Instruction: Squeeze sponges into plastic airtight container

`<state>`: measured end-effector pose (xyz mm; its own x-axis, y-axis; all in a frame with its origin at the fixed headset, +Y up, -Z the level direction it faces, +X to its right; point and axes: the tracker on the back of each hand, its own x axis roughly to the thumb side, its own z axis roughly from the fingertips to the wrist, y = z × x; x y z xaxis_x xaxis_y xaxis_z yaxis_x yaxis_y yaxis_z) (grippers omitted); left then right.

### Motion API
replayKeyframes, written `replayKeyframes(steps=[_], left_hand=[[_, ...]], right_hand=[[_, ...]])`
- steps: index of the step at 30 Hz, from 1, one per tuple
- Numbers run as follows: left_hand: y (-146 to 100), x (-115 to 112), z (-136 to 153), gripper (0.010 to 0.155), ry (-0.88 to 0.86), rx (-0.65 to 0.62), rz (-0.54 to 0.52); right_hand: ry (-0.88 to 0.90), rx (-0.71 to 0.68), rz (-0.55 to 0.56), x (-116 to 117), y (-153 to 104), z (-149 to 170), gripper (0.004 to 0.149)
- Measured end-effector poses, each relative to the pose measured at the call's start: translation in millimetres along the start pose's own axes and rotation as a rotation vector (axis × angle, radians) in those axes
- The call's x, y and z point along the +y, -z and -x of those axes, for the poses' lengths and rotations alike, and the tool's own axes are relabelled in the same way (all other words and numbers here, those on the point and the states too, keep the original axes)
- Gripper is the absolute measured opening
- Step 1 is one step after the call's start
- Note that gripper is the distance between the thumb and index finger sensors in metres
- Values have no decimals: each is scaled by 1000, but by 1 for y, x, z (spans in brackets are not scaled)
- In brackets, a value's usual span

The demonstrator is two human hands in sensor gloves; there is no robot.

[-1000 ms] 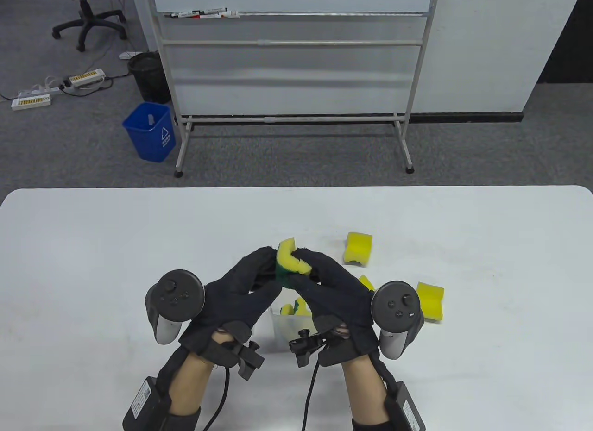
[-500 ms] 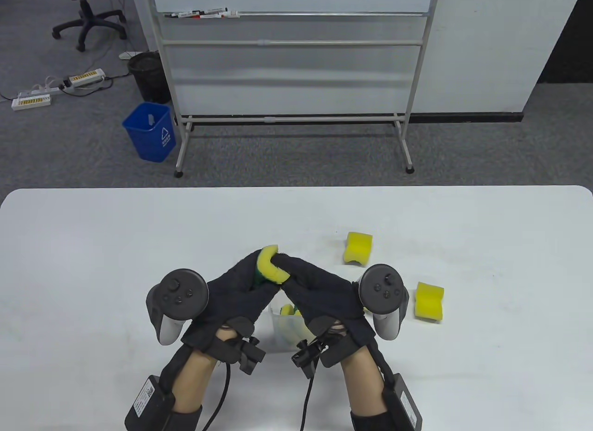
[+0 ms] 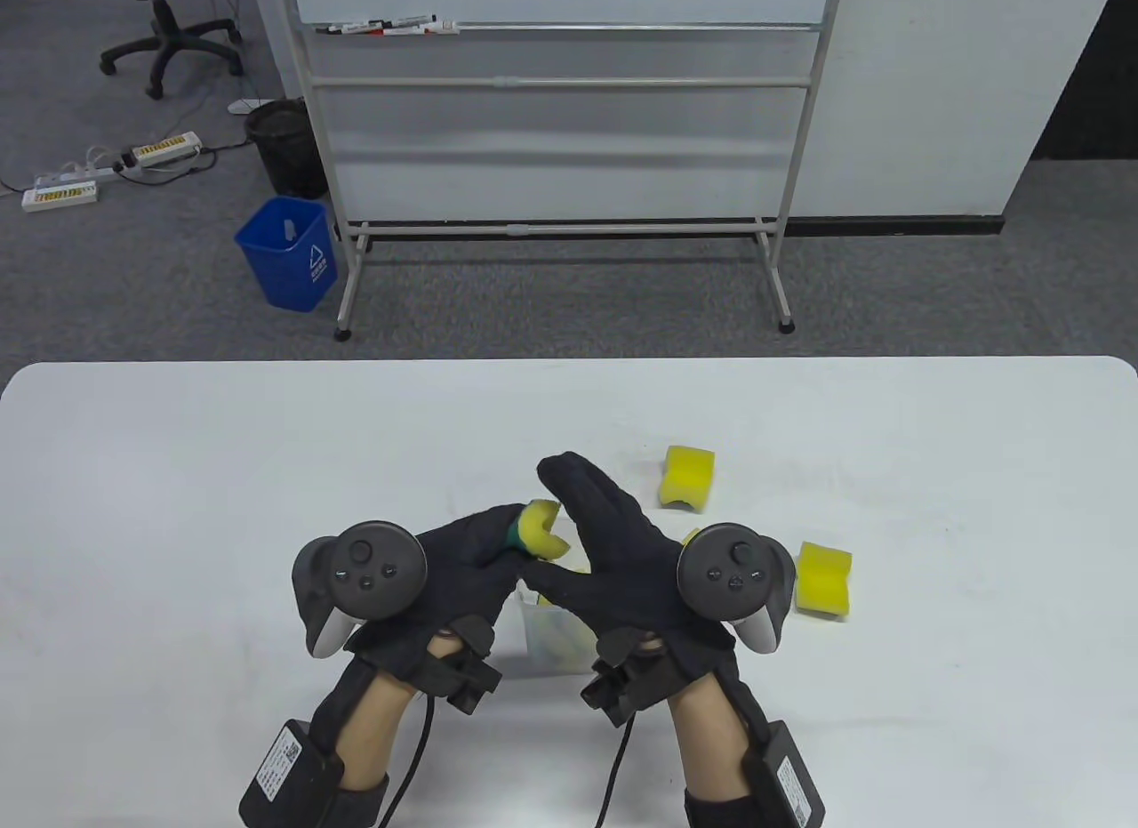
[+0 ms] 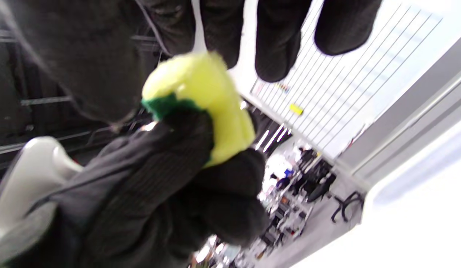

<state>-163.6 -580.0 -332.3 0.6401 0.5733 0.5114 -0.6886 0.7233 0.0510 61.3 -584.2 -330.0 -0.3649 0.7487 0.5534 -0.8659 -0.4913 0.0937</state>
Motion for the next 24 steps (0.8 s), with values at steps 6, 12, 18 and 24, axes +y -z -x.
replayKeyframes(steps=[6, 12, 18, 24], left_hand=[[1, -6, -6, 49, 72, -27, 25], [-2, -3, -4, 51, 63, -7, -57], [0, -8, -3, 62, 122, -13, 29], [-1, -4, 7, 68, 181, 41, 11]], right_hand=[[-73, -24, 50, -3, -2, 0, 60], [-191, -70, 187, -6, -6, -8, 53], [-279, -89, 288, -6, -8, -9, 52], [-367, -9, 303, -5, -7, 0, 48]])
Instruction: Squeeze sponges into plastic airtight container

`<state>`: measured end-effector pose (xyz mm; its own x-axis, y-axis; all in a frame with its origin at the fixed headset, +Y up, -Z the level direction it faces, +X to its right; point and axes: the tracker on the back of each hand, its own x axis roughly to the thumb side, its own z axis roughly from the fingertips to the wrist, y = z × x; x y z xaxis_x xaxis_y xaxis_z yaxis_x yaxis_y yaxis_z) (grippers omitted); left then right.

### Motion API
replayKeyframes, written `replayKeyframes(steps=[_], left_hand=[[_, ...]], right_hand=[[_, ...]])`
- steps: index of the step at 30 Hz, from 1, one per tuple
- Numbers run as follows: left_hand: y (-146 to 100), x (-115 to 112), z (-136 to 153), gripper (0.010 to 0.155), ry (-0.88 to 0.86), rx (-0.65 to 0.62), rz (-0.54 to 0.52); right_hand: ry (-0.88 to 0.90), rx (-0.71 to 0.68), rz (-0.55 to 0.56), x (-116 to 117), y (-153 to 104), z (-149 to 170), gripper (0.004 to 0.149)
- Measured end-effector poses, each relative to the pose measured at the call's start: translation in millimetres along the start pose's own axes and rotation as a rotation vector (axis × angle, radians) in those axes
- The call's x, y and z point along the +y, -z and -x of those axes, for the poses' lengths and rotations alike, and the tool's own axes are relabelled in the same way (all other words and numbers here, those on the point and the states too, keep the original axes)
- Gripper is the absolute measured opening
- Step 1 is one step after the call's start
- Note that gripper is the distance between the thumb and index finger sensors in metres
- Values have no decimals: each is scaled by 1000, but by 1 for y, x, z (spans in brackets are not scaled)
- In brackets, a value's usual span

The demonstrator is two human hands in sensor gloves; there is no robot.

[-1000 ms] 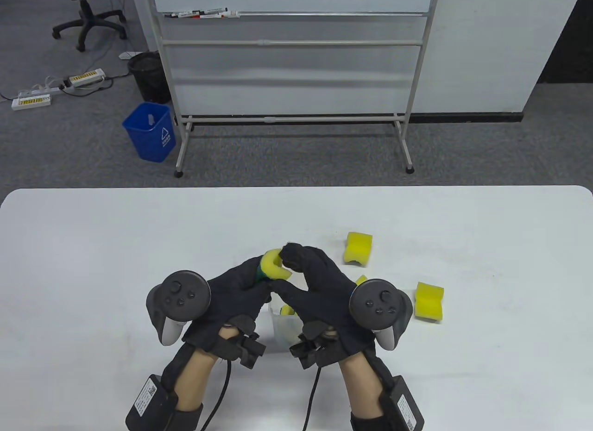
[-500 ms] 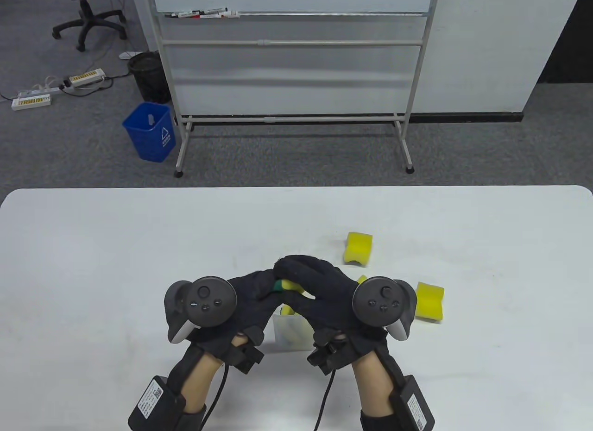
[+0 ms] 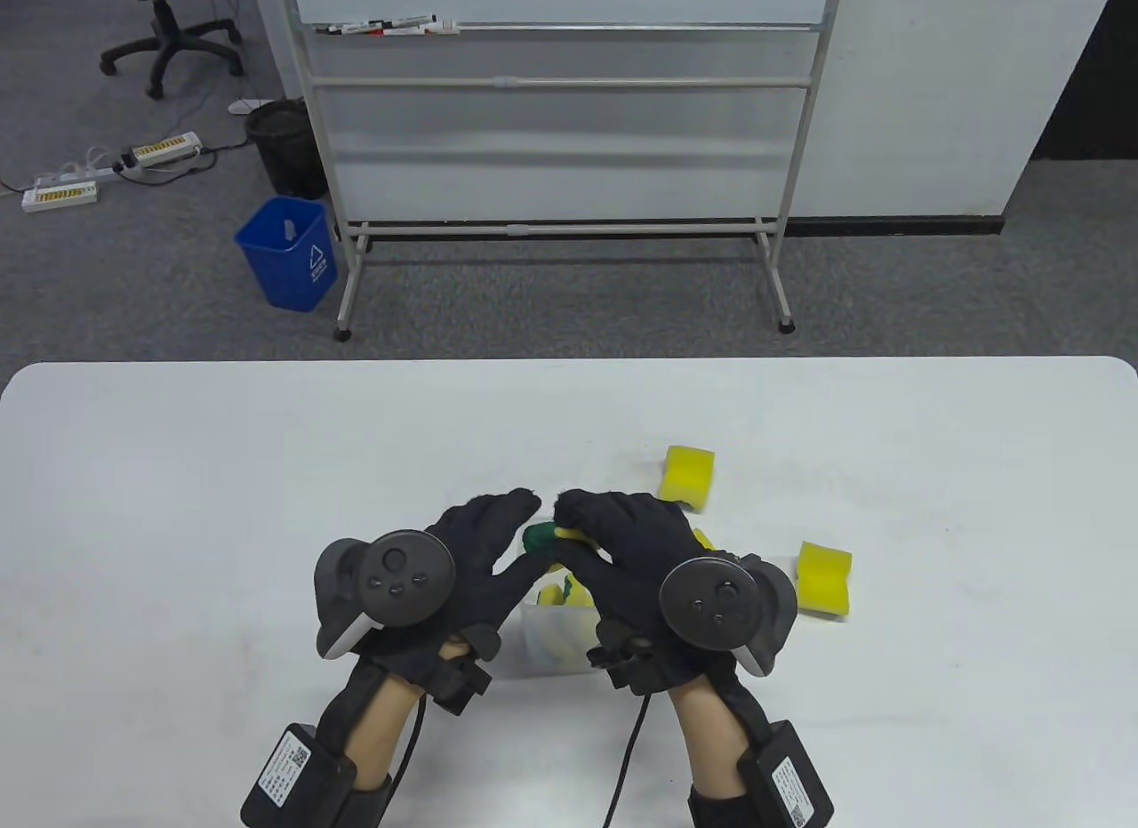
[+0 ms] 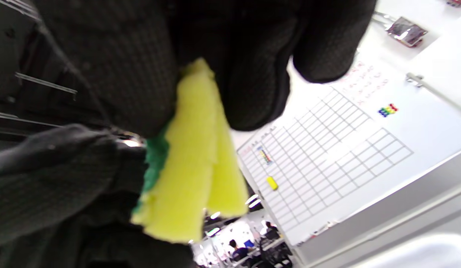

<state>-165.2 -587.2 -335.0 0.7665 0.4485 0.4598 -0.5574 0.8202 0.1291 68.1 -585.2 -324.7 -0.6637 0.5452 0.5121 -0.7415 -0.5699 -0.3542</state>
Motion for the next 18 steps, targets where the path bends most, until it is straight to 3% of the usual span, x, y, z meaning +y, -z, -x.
replayKeyframes(steps=[9, 18], left_hand=[[3, -4, 33, 70, 264, 181, 2], [6, -17, 65, 72, 299, 288, 70]], right_hand=[[-283, 47, -149, 24, -1, 6, 46], [-374, 55, -260, 40, -2, 9, 45]])
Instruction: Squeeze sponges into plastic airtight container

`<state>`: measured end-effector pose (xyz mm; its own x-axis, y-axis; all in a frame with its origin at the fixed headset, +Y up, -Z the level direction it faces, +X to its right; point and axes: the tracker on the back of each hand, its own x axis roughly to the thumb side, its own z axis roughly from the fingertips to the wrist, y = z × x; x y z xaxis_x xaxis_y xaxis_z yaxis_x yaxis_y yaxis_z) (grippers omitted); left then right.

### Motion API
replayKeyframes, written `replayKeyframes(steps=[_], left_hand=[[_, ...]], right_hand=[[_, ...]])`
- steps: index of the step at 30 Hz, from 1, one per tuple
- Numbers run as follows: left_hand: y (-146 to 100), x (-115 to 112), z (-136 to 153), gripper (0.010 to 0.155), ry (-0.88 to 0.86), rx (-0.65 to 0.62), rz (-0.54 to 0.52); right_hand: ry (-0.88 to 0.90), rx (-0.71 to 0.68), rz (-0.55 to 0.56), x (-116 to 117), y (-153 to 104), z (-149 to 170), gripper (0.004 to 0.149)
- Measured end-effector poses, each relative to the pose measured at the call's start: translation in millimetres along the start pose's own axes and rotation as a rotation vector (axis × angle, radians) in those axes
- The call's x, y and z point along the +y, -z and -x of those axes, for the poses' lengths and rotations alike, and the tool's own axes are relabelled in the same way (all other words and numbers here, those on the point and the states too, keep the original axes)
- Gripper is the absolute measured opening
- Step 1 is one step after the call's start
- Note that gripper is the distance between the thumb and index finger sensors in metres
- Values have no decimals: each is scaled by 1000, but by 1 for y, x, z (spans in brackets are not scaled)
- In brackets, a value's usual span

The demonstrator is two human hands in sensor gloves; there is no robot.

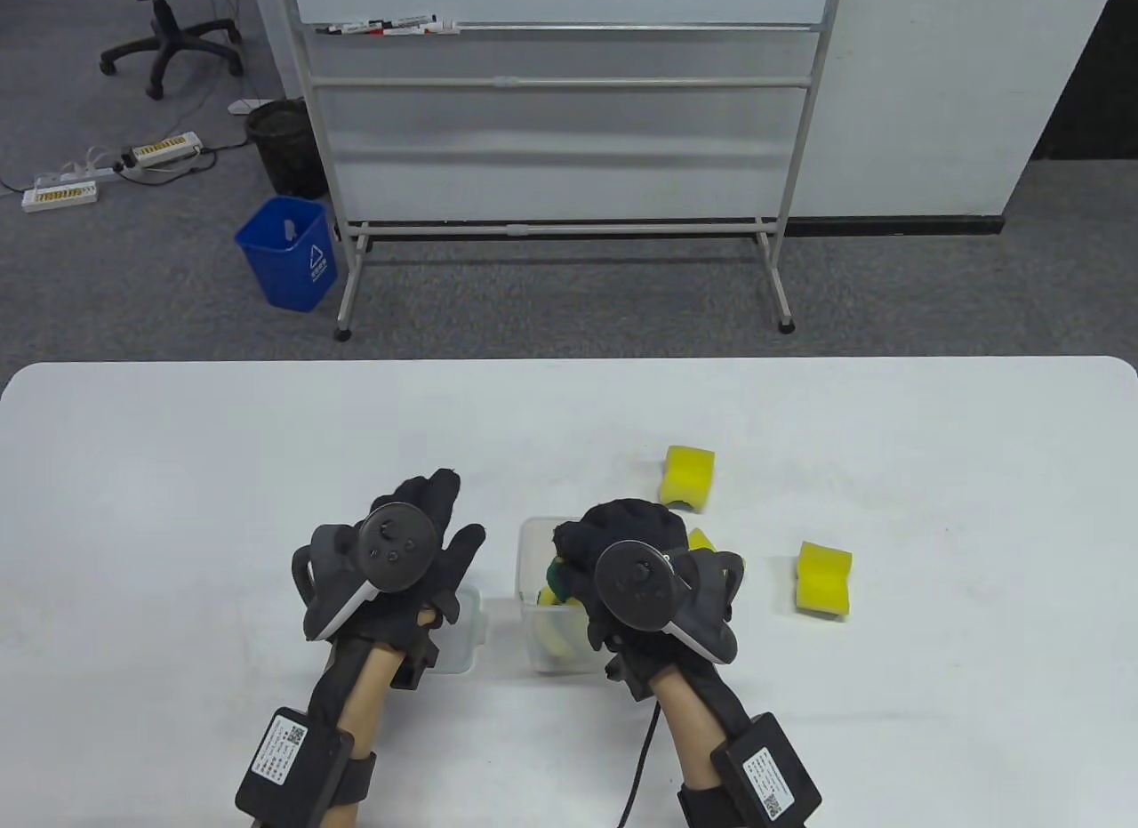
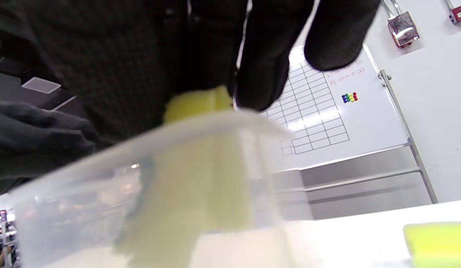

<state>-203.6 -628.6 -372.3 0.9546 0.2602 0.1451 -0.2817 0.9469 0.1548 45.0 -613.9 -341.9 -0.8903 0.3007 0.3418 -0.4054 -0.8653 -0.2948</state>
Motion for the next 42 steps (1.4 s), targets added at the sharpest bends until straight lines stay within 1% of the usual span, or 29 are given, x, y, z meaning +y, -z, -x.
replayKeyframes(steps=[4, 7, 11, 15, 19, 22, 24, 27, 29, 31, 32, 33, 36, 39, 41, 42], left_hand=[[3, -8, 8, 71, -16, 27, 33], [5, -10, 10, 72, -21, 33, 42], [5, -10, 10, 72, -16, 31, 46], [5, -11, 10, 72, -10, 33, 46], [6, -14, 12, 72, 0, 42, 58], [6, -15, 12, 72, 2, 46, 62], [5, -15, 12, 72, 3, 46, 63], [6, -15, 11, 72, 6, 46, 65], [6, -16, 11, 72, 9, 43, 70], [6, -17, 10, 72, 11, 43, 77], [6, -18, 10, 72, 10, 43, 79], [6, -18, 10, 72, 9, 41, 82], [6, -19, 9, 72, 10, 39, 89], [6, -21, 8, 72, 10, 34, 97], [7, -22, 7, 72, 8, 32, 101], [7, -22, 6, 72, 7, 29, 103]], right_hand=[[-62, -2, -22, 4, 0, -1, 44], [-106, 1, -68, 7, 1, -3, 42], [-115, -3, -37, 8, -1, -1, 43], [-15, 37, 11, 0, -1, 7, 49], [115, 113, 50, -17, -2, 25, 53], [120, 189, 106, -28, -4, 43, 54], [96, 259, 98, -30, -4, 59, 54], [49, 374, -47, -22, -4, 82, 53], [33, 420, -97, -9, -3, 95, 53], [13, 460, -194, 12, -3, 108, 52], [9, 469, -220, 17, -3, 110, 52], [-3, 494, -303, 33, -3, 116, 52], [-31, 524, -459, 64, -6, 125, 54], [-91, 541, -553, 86, -10, 129, 55], [-124, 548, -607, 96, -13, 132, 56], [-136, 546, -607, 99, -14, 132, 55]])
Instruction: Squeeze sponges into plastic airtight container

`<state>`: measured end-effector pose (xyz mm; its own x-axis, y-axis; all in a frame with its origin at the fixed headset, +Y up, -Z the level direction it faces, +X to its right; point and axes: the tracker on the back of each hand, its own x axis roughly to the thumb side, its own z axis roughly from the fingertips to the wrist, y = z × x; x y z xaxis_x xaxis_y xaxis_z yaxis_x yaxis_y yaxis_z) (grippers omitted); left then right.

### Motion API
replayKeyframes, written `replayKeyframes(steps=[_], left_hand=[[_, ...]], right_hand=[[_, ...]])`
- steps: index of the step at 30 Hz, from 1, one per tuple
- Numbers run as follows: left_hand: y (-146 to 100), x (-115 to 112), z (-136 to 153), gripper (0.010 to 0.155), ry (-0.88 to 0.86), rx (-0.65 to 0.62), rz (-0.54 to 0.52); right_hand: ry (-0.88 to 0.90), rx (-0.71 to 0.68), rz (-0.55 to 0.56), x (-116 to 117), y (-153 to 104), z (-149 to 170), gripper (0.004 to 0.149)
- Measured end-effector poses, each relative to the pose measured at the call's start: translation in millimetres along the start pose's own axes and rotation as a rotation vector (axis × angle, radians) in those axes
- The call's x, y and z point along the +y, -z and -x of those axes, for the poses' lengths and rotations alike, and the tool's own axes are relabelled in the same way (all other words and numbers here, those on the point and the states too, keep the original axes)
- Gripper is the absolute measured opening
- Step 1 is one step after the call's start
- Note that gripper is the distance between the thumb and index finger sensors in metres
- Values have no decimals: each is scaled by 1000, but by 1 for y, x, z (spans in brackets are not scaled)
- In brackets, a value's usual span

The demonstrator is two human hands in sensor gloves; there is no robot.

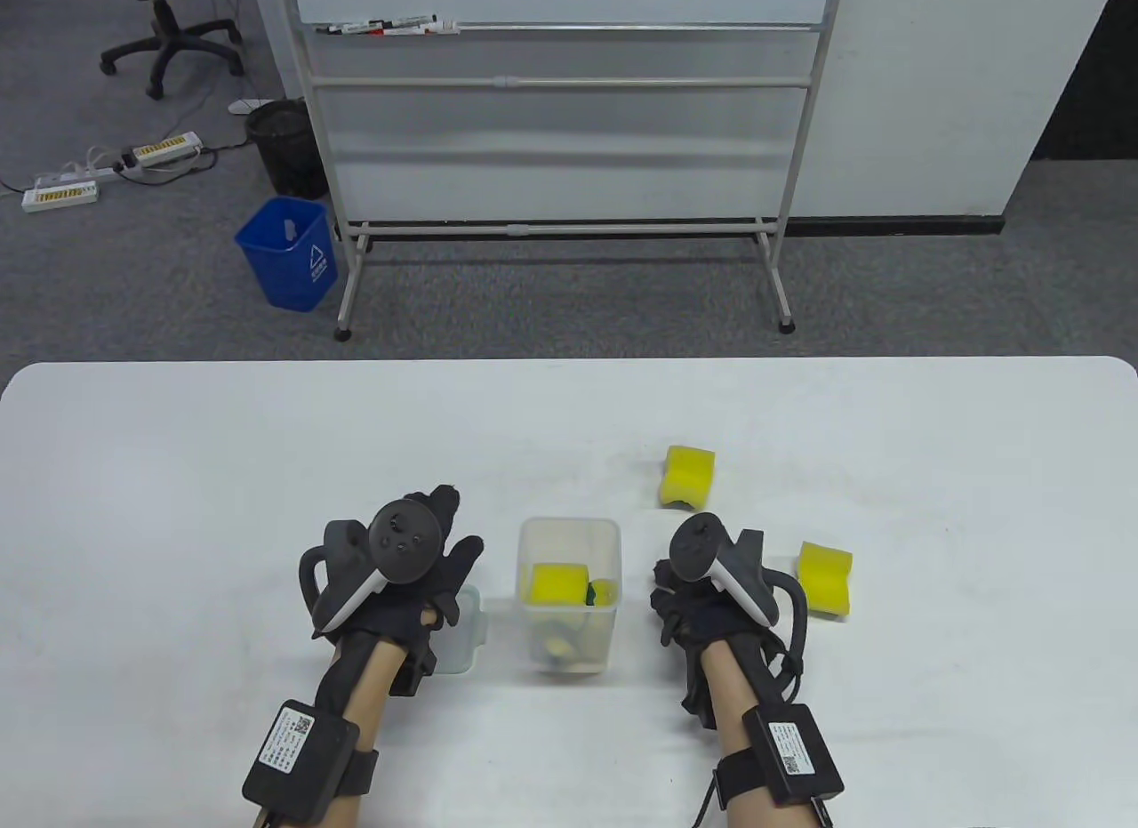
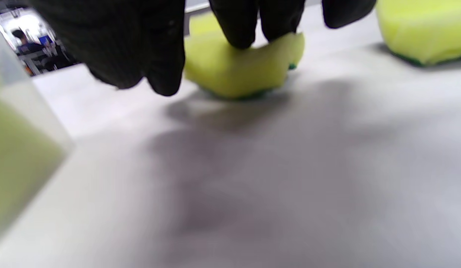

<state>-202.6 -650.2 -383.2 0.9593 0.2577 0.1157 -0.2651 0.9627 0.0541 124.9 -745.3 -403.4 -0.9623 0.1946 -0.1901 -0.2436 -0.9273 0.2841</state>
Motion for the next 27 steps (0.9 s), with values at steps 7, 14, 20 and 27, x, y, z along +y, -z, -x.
replayKeyframes(steps=[7, 14, 20, 27], left_hand=[[0, 0, 0, 72, -4, -1, 4], [-1, 6, 3, 72, -62, -1, -10], [-8, 21, 0, 72, -146, -33, -65], [-26, 49, -26, 71, -302, -219, -198]], right_hand=[[-56, 12, 73, 2, 0, -1, 58], [43, 2, 175, -12, -7, 0, 63], [333, -31, 222, -48, -22, 12, 63], [1090, -323, 267, -97, -58, 30, 63]])
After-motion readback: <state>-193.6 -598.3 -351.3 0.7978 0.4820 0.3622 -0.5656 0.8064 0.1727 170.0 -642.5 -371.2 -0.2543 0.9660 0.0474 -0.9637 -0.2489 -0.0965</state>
